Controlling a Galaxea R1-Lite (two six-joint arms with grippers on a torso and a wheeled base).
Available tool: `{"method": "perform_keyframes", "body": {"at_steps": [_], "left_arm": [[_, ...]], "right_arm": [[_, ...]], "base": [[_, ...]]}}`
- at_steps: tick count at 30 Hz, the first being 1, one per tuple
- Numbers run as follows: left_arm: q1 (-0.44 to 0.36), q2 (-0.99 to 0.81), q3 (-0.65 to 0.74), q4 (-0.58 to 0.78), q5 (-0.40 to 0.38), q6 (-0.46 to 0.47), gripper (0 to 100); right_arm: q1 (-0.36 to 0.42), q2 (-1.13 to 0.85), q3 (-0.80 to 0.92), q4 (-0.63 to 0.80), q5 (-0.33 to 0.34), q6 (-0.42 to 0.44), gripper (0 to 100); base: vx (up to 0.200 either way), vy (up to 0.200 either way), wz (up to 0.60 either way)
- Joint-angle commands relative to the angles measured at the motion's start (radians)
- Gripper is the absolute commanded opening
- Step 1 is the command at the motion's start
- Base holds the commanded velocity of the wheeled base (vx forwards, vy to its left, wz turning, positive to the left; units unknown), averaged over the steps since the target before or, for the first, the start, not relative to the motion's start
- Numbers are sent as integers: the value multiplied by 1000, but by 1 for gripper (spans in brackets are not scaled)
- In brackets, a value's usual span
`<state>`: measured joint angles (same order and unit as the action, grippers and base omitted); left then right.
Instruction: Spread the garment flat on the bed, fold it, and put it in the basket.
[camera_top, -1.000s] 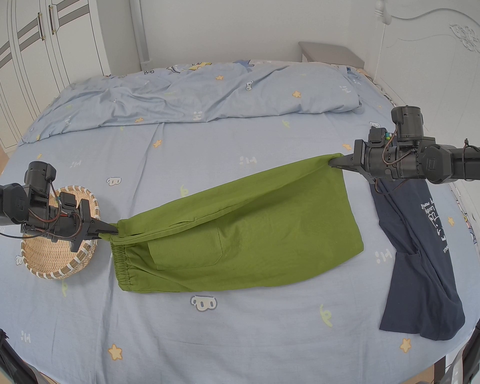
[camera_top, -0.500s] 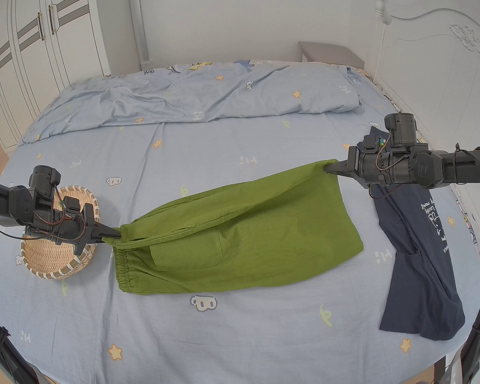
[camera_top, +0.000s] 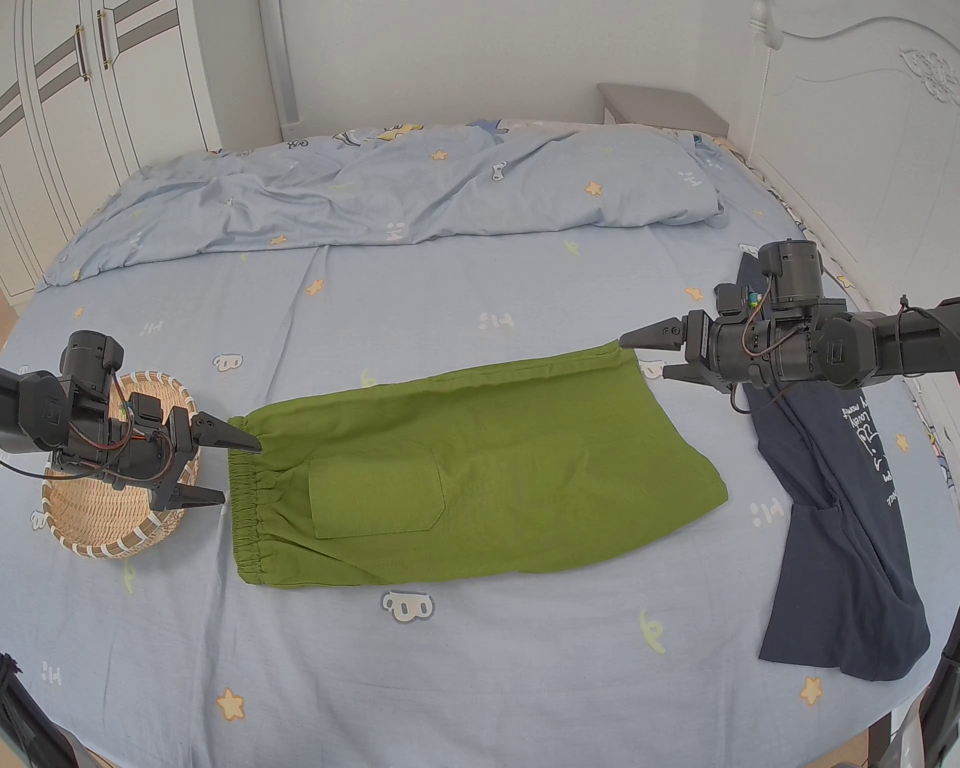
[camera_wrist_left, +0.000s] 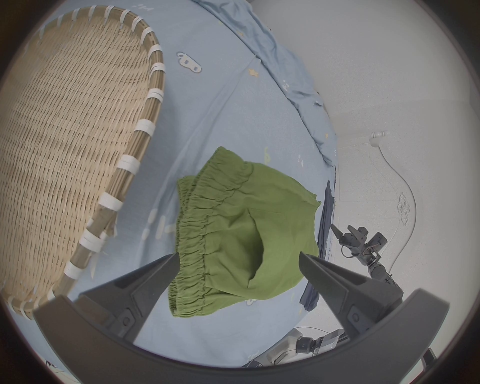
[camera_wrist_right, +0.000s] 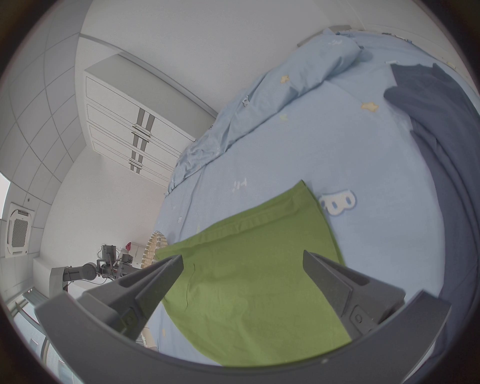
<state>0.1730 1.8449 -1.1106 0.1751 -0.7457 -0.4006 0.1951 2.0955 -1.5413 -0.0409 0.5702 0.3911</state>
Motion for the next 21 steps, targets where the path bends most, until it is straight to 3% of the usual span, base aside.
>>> {"method": "perform_keyframes", "body": {"at_steps": [1, 8, 11, 16, 18, 21], "left_arm": [[-29, -42, 6, 0, -1, -3, 100], [-67, -78, 6, -2, -3, -24, 100], [-59, -70, 17, -9, 5, -18, 100], [-49, -82, 127, -22, 6, 23, 100], [-29, -115, 219, -62, 13, 108, 100], [-26, -135, 296, -111, 14, 132, 100]], "right_arm": [[0, -19, 53, -1, 0, -3, 100], [-13, -107, 231, -62, 7, 2, 100], [-23, -158, 354, -155, 10, 14, 100], [-25, -189, 418, -221, 10, 22, 100], [-26, -219, 421, -215, 11, 22, 100], [-26, -232, 425, -214, 11, 23, 100]], "base": [[0, 0, 0], [0, 0, 0], [0, 0, 0], [0, 0, 0], [0, 0, 0], [0, 0, 0]]}}
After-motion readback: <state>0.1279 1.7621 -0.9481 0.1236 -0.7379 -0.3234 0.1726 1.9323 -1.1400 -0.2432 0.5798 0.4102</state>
